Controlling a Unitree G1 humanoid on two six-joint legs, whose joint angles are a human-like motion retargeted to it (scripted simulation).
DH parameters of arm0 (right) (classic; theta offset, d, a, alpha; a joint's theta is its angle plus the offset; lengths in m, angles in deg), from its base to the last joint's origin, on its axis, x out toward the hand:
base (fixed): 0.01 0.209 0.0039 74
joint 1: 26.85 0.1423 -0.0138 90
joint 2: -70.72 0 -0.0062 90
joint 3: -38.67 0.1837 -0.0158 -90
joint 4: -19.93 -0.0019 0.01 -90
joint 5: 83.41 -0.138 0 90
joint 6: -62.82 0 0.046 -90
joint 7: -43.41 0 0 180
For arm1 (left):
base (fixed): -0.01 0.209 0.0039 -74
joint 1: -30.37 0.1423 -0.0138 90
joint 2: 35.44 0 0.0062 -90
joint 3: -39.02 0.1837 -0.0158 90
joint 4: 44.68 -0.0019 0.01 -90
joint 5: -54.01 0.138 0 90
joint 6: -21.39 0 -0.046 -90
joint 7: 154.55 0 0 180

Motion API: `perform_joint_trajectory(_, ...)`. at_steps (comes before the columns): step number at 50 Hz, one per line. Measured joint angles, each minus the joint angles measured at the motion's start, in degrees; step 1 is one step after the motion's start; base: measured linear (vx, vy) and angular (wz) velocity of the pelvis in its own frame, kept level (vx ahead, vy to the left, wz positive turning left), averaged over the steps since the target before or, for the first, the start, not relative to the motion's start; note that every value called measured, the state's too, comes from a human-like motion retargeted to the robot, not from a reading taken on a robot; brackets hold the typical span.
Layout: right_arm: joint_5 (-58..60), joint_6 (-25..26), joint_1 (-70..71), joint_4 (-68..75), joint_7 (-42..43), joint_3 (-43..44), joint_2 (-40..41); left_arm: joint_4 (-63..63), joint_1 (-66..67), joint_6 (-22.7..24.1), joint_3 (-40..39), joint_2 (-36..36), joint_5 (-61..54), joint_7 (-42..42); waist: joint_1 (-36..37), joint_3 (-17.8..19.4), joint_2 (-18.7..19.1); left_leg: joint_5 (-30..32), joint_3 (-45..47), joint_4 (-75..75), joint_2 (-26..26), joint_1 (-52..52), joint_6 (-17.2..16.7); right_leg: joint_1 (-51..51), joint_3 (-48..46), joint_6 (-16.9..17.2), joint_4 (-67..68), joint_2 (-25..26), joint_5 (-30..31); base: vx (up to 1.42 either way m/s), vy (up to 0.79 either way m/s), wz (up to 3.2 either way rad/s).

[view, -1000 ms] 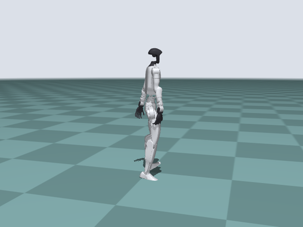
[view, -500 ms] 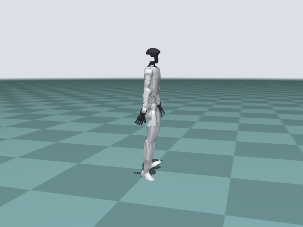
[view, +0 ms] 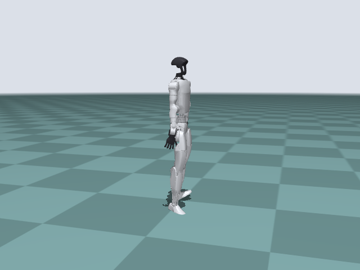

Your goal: In place motions

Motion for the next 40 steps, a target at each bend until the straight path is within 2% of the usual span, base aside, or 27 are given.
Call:
perform_joint_trajectory(16, -0.1, 1.0, 1.3, 0.0, 0.9, -0.1, 0.9, 2.4, 0.1, 0.7, 1.3, 2.3, 0.2, 0.5, -6.4, -1.0, 2.9, -1.5, 5.7, -0.3, 0.8, 3.1, -0.7, -2.0, 5.9, 0.3, 0.9, 0.9, 0.7, -0.05, -0.03, -0.39)
perform_joint_trajectory(26, -0.7, 1.3, 1.3, 1.7, 2.2, -0.4, 0.8, 4.1, -1.3, 1.0, 1.9, 2.2, -0.6, 0.2, -6.1, -1.1, 3.0, -1.4, 7.0, -0.3, 0.7, 3.2, -0.7, -2.8, 6.5, 0.5, 1.0, 0.7, 1.1, 0.0, 0.0, -0.07)
perform_joint_trajectory(40, -0.1, -0.5, 0.9, 3.6, 2.4, -0.9, -0.3, 3.2, -1.2, 1.1, 2.1, 2.1, -0.4, 0.3, -2.6, -0.2, 1.0, -0.8, 1.3, 0.1, -0.6, 1.6, 0.6, 0.4, 1.3, 0.7, 0.1, -0.4, 0.3, 0.03, 0.05, 0.34)
